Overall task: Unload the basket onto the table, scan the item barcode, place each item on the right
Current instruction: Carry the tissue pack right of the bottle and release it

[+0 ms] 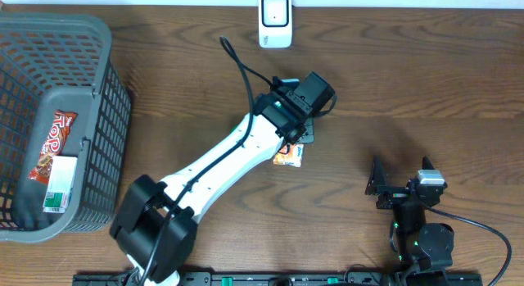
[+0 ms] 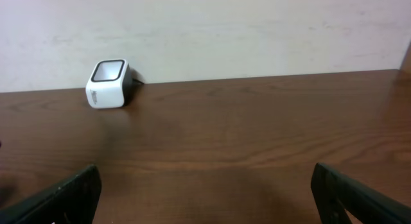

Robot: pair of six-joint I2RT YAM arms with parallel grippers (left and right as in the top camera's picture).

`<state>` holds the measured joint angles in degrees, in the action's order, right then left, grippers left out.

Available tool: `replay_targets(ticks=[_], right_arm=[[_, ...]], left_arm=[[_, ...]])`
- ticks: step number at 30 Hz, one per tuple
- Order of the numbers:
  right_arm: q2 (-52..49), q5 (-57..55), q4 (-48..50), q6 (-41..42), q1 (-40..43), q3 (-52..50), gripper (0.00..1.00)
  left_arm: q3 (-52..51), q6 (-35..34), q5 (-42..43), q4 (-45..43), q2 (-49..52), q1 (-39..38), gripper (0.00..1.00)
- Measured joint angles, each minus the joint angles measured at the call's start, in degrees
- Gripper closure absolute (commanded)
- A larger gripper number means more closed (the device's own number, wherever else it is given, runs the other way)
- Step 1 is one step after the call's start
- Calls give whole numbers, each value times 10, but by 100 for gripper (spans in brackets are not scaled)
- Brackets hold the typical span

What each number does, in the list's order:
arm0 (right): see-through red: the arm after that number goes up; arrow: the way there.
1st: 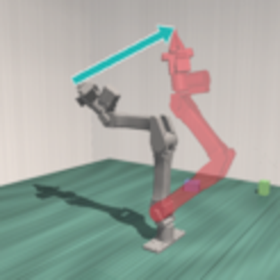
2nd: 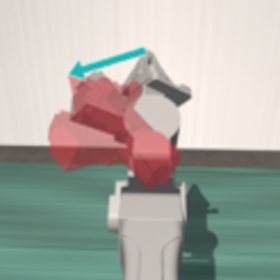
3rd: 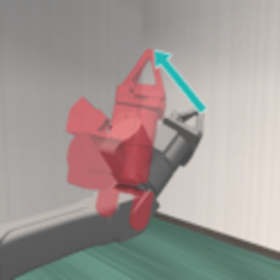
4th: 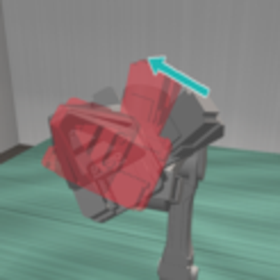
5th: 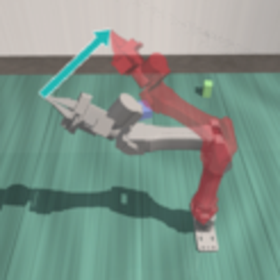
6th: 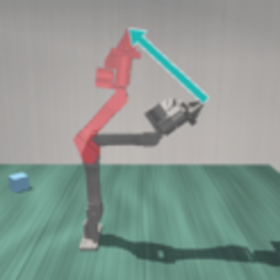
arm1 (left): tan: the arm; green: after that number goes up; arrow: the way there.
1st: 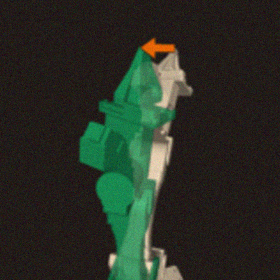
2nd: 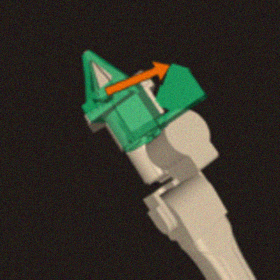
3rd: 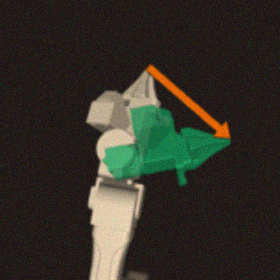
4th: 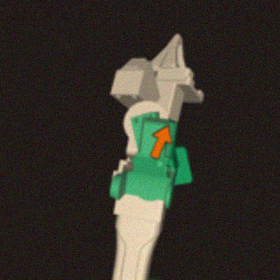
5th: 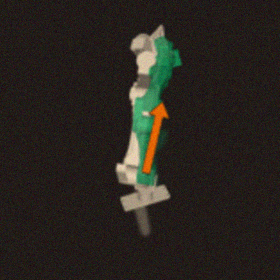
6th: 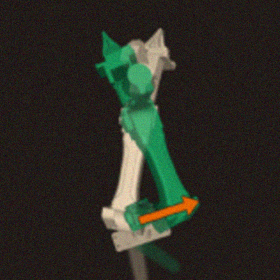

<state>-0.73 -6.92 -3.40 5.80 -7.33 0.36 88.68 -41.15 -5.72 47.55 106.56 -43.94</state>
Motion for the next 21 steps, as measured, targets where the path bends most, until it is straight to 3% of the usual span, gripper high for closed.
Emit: replay_targets(ticks=[2,21], right_arm=[[0,0,0,0,0,0,1],[0,0,0,0,0,0,1]], left_arm=[[0,1,-1,-1,11,0,92],[-8,-23,16,-1,115,0,92]])
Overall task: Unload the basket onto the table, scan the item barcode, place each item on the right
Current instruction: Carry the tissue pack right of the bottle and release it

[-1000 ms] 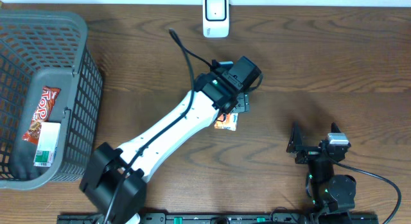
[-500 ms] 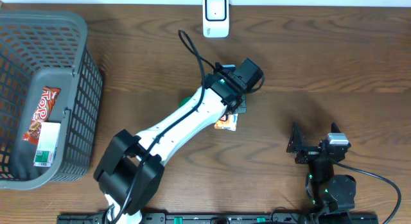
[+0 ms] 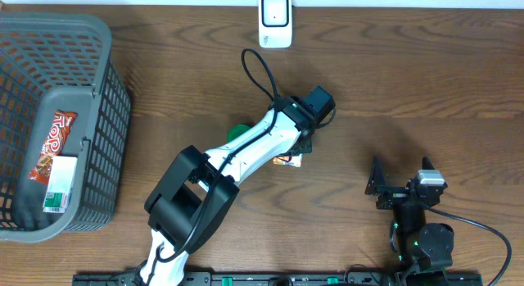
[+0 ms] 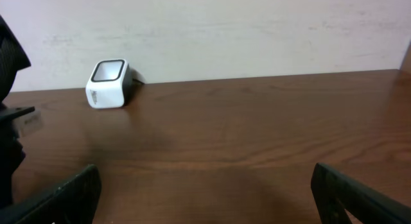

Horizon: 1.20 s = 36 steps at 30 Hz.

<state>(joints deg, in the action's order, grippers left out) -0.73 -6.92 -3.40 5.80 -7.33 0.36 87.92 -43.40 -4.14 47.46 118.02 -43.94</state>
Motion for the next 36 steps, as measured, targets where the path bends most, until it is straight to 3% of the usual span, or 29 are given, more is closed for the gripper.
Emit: replay_targets(ticks=[36], right_arm=[[0,0,0,0,0,0,1]], left_arm=[[-27,-29,-1,-1,-28,-13,92]])
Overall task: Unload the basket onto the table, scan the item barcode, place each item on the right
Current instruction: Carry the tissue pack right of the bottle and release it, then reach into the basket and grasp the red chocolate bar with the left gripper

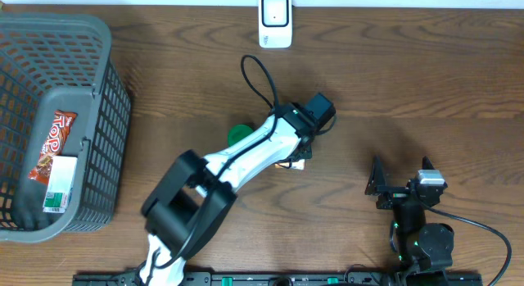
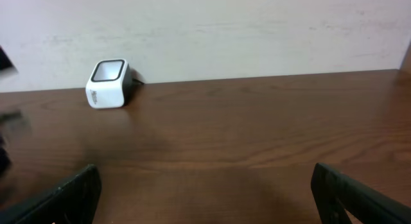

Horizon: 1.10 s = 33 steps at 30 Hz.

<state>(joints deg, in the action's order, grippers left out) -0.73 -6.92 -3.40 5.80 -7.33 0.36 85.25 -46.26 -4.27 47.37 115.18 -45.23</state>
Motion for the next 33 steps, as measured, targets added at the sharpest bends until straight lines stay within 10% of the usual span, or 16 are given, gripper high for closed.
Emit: replay_targets(ticks=[10,15,22,33], right_arm=[[0,0,0,0,0,0,1],[0,0,0,0,0,0,1],[0,0,0,0,0,0,1],[0,0,0,0,0,0,1]], left_arm=[[13,94,-75,-2,-268,5,15],[21,135,-163,-2,-423,71,8],[26,143,-197,52,-566,376,6],[2,42,-112,144,-510,746,5]])
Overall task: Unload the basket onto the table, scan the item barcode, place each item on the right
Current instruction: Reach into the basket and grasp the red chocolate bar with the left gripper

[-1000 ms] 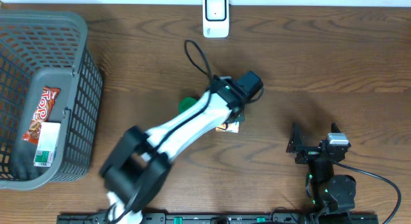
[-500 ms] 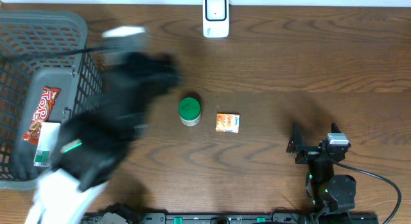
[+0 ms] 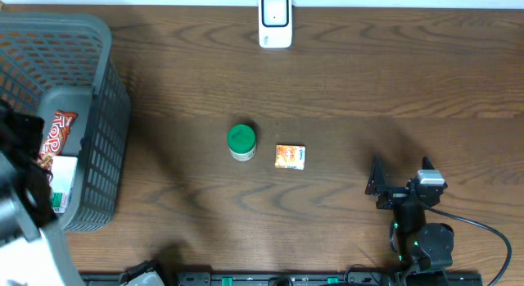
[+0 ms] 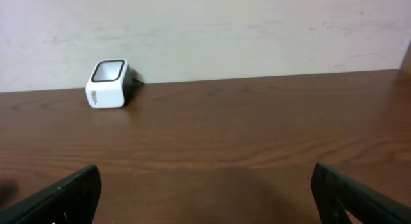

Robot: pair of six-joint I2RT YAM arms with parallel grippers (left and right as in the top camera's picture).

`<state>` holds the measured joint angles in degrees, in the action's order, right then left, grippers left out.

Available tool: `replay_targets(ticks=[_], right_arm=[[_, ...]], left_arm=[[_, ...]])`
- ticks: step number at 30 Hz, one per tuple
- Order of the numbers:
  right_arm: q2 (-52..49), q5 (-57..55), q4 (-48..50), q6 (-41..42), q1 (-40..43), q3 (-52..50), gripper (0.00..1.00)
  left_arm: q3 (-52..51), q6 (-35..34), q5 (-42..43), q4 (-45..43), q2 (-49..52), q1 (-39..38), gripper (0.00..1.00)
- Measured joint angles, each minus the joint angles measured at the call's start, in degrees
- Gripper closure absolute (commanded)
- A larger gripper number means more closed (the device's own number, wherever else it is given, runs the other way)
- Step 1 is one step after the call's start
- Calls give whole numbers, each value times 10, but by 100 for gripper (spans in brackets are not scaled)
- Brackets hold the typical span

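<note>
A small orange packet [image 3: 290, 156] lies flat on the wooden table [image 3: 393, 81] near its middle. The white barcode scanner [image 3: 275, 20] stands at the far edge, and the right wrist view shows this scanner [image 4: 106, 84] against the wall. My left arm [image 3: 20, 163] is a blurred black and white shape at the far left over the basket; its fingers cannot be made out. My right gripper [image 3: 401, 188] rests open near the front right, with nothing between the fingers [image 4: 70, 192].
A green-lidded jar [image 3: 241, 142] stands just left of the packet. A grey mesh basket [image 3: 90, 89] fills the left side, holding a red Top bar [image 3: 54, 138] and a white and green box [image 3: 59, 186].
My left arm was stretched over the packet at the table's middle. It is now at the far left over the basket. The packet and the whole jar are uncovered. The right arm has not moved.
My left gripper stood over the orange packet at the table's middle in all three earlier moments, the arm changing its bend and the green jar coming partly into sight. Now the arm is away at the basket and the packet lies free in about the same spot.
</note>
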<state>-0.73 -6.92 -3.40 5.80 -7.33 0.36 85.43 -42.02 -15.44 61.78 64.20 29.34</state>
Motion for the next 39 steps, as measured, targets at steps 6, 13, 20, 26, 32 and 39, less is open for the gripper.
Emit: replay_targets(ticks=[6,13,20,26,32,39], right_arm=[[0,0,0,0,0,0,1],[0,0,0,0,0,0,1],[0,0,0,0,0,0,1],[0,0,0,0,0,0,1],[0,0,0,0,0,0,1],[0,0,0,0,0,0,1]], left_arm=[[-9,45,43,-21,132,22,5],[-13,132,58,-58,271,22,5],[-15,270,61,-148,365,22,5],[-15,416,61,-196,405,22,5],[-15,493,61,-224,462,25,5],[-14,526,63,-248,523,25,5]])
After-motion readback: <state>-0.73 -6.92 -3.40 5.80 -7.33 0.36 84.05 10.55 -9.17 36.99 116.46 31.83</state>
